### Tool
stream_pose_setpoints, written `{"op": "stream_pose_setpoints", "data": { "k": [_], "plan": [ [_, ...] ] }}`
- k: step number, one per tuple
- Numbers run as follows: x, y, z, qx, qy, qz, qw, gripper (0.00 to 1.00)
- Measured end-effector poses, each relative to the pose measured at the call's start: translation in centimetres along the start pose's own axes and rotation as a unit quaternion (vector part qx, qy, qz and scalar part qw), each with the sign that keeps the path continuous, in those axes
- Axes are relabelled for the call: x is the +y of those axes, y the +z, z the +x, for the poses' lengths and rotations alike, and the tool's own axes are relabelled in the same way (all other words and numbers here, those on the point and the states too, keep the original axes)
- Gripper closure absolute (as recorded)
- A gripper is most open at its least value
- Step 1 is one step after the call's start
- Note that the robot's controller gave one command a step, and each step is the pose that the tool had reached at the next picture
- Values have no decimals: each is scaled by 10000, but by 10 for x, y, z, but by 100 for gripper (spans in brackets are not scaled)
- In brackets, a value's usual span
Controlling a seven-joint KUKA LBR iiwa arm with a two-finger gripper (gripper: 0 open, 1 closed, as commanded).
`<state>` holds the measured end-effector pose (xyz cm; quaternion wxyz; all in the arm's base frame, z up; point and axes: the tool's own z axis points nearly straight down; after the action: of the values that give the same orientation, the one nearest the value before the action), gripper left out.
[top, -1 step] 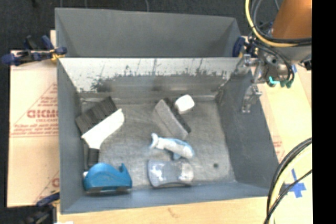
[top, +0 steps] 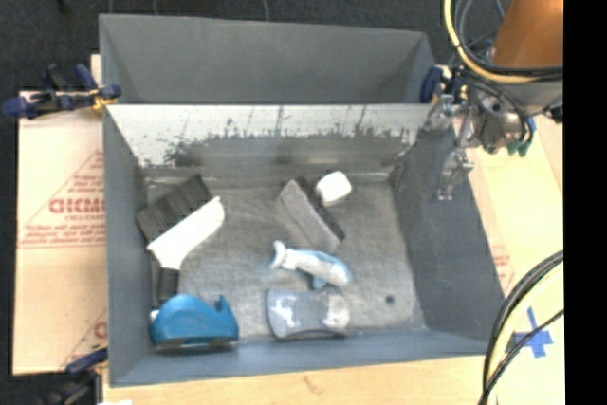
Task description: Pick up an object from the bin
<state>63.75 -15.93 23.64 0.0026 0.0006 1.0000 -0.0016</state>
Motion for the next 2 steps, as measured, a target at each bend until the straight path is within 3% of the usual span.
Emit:
{"op": "stream_pose_setpoints", "data": {
  "k": [1,2],
  "plan": [
    [51,86,30,-8,-134,-2,9999,0],
    [79,91,20,30,190,-22,9998,0]
  ]
}}
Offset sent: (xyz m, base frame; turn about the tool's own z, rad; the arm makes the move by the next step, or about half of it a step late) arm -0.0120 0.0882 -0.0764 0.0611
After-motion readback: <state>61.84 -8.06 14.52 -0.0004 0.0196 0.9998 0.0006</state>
